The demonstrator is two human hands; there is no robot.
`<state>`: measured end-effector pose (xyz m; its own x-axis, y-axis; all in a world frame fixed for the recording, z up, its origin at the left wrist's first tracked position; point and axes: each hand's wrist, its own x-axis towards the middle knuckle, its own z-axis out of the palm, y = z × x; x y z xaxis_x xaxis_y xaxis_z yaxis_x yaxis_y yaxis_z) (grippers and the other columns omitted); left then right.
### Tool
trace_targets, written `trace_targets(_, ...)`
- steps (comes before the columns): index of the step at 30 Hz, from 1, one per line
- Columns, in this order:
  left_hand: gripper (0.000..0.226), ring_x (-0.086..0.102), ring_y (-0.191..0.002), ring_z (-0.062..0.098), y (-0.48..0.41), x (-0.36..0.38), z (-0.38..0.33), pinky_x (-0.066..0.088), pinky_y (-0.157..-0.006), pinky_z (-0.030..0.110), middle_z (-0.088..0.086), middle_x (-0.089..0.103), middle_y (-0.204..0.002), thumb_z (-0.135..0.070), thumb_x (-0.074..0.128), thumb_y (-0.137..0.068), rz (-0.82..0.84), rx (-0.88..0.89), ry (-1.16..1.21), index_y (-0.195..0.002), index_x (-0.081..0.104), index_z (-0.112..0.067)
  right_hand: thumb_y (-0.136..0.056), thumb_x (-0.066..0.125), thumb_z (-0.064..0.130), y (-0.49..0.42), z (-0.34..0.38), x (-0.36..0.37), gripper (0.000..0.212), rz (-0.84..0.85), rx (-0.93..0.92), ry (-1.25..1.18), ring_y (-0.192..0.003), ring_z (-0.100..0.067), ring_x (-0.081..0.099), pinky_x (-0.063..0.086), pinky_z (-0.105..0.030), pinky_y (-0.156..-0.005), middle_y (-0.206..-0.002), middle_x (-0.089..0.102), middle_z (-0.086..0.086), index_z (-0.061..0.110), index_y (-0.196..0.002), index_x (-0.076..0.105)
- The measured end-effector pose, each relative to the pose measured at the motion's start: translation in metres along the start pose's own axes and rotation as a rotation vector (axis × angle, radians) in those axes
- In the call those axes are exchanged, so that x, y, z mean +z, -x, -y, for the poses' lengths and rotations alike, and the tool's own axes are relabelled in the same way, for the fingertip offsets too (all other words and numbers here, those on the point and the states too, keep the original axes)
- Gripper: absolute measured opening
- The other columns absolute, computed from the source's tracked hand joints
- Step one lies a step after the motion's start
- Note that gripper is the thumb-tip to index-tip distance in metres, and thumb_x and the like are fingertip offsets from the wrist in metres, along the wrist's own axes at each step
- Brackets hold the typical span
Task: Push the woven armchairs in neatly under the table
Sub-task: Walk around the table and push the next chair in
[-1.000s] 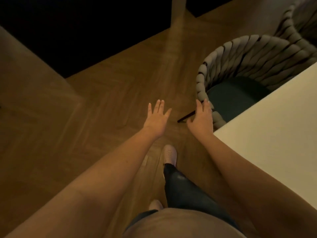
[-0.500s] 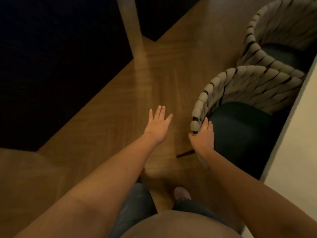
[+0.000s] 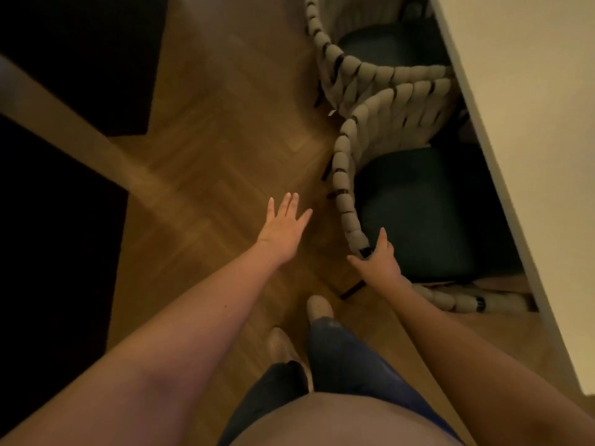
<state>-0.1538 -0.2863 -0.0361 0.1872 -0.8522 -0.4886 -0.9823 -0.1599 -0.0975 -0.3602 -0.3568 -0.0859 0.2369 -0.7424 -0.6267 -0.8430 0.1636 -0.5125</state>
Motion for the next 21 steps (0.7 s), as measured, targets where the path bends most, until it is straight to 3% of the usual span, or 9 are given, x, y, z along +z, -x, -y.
trace_targets(5,0.084,-0.012,-0.148,0.035,-0.071,-0.033,0.012,0.003,-0.118,0.059,0.019,-0.008,-0.161,-0.013,0.058,-0.093,-0.039,0.189,-0.085,-0.156,0.003,-0.022,-0.079,0.073,0.050,-0.027,0.016,0.001,0.110,-0.030,0.082,-0.111,-0.135,-0.032,0.040,0.043,-0.049,-0.104,-0.159,0.015,-0.008,0.030,-0.153,-0.005)
trace_targets(12,0.086,-0.010,-0.148,0.034,-0.154,-0.065,0.012,0.005,-0.117,0.061,0.015,-0.004,-0.162,-0.008,0.061,-0.089,-0.034,0.418,-0.302,-0.156,0.009,-0.023,-0.081,0.074,0.039,-0.062,0.048,0.006,0.106,0.010,0.147,-0.121,-0.129,-0.026,0.047,0.048,-0.042,-0.100,-0.154,0.030,-0.007,0.030,-0.154,-0.003)
trace_targets(15,0.078,-0.005,-0.149,0.033,-0.193,-0.082,0.015,0.005,-0.118,0.060,0.013,0.003,-0.162,-0.012,0.060,-0.090,-0.006,0.548,-0.439,-0.155,0.017,-0.022,-0.084,0.068,0.034,-0.067,0.060,0.012,0.096,-0.001,0.160,-0.027,-0.122,-0.024,0.053,0.051,-0.039,-0.094,-0.147,0.040,-0.006,0.028,-0.154,0.003)
trace_targets(17,0.071,0.001,-0.150,0.032,-0.220,-0.093,0.017,0.005,-0.118,0.059,0.011,0.010,-0.162,-0.014,0.059,-0.091,0.020,0.638,-0.542,-0.152,0.025,-0.022,-0.083,0.065,0.031,-0.073,0.068,0.020,0.084,-0.035,0.183,0.017,-0.116,-0.025,0.056,0.052,-0.040,-0.092,-0.140,0.047,-0.007,0.024,-0.151,0.017)
trace_targets(21,0.062,0.010,-0.149,0.028,-0.267,-0.107,0.021,0.003,-0.119,0.058,0.010,0.022,-0.159,-0.013,0.056,-0.093,0.024,0.814,-0.759,-0.150,0.032,-0.021,-0.083,0.061,0.024,-0.085,0.086,0.031,0.048,-0.113,0.321,0.128,-0.109,-0.027,0.057,0.050,-0.042,-0.089,-0.124,0.057,-0.007,0.022,-0.129,0.045)
